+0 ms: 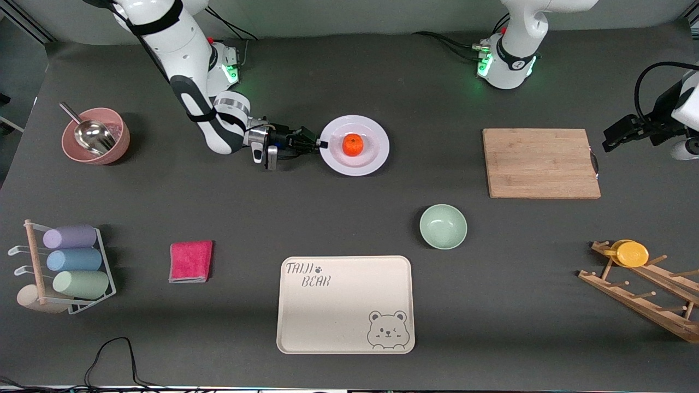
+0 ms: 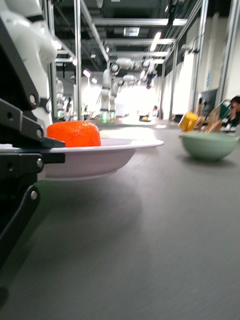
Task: Place orange and plate with both arms
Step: 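Carry the plate with the right gripper onto the bear-printed tray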
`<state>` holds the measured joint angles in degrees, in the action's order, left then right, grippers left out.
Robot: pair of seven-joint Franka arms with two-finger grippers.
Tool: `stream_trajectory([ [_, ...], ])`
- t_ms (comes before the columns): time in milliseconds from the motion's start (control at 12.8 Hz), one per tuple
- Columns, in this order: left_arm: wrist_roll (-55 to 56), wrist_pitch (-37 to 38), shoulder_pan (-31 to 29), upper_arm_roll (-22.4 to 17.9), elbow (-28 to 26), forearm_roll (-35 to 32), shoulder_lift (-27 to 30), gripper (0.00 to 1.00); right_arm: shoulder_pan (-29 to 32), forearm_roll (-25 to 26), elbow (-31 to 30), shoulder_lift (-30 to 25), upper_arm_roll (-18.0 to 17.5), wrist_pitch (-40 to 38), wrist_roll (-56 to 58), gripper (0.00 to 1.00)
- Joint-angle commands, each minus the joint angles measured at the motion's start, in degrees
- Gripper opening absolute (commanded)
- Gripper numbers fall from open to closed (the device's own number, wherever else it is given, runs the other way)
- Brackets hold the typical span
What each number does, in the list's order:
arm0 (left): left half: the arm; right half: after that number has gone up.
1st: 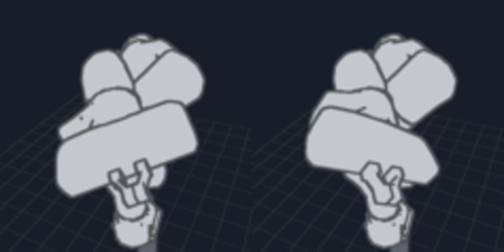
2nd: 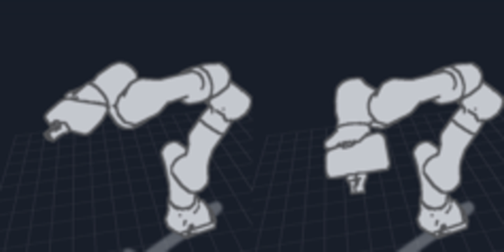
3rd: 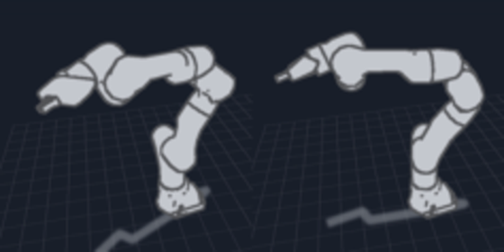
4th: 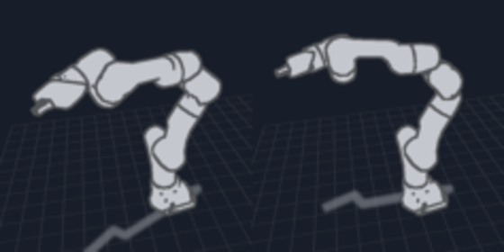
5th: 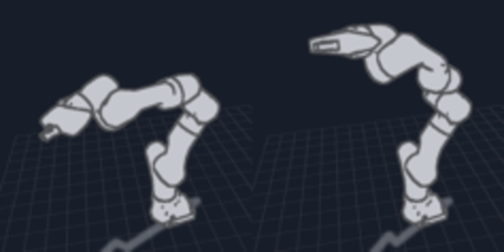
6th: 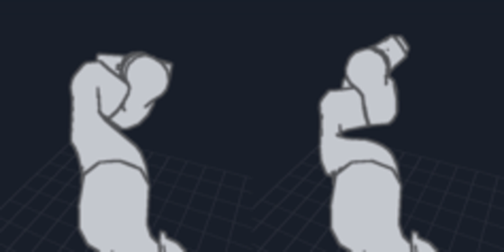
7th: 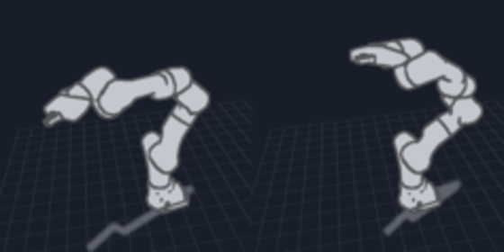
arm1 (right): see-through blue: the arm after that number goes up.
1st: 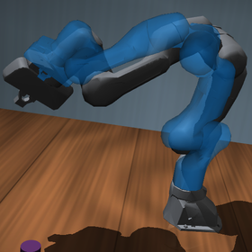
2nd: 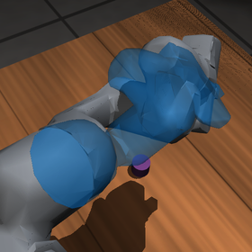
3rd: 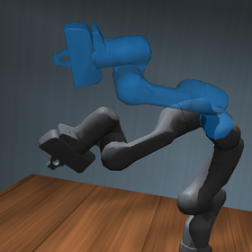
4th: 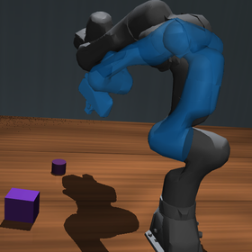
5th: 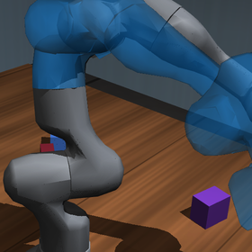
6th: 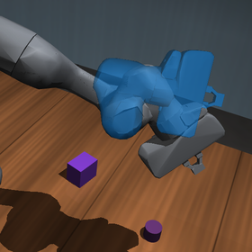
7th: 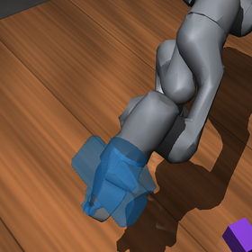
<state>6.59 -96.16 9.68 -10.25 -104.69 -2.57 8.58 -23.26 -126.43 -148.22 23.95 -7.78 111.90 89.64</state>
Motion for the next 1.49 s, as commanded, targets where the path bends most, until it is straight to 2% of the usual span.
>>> stream_trajectory([
  [0, -1.9, 1.9, 0.9, -0.4, 1.1, -1.6, 0.7, 1.0, 1.7, -0.3, -2.0, -8.7, -0.3, -1.0, -6.6, 0.0],
  [235, -1.9, 2.9, 1.3, 0.0, 1.2, -1.5, 1.0, 1.0, 2.2, 1.3, -3.0, -15.6, -0.2, -1.0, -14.4, 0.0],
  [392, -1.8, 3.0, 1.3, 0.4, 1.2, -1.2, 1.4, 1.0, 5.0, 7.0, -2.8, -18.0, -0.1, -0.8, -20.3, 0.0],
  [627, -1.8, 3.0, 1.1, 0.3, 1.1, -1.1, 1.4, 1.0, 8.8, 14.2, 1.2, -17.2, 0.2, -0.5, -24.9, 0.0],
  [941, -1.9, 3.1, 0.7, 0.2, 1.1, -0.9, 1.5, 1.0, 11.2, 21.4, 13.9, -9.9, 1.3, 2.7, -30.2, 0.0],
  [1176, -1.9, 3.1, 0.7, 0.1, 1.0, -1.0, 1.5, 1.0, 11.3, 27.4, 28.5, -0.8, 4.3, 2.9, -37.0, 0.0],
  [1412, -1.9, 3.3, 0.7, 0.1, 1.0, -1.0, 1.5, 1.0, 11.3, 28.0, 42.9, 9.1, 5.1, 3.1, -41.8, 0.0],
])
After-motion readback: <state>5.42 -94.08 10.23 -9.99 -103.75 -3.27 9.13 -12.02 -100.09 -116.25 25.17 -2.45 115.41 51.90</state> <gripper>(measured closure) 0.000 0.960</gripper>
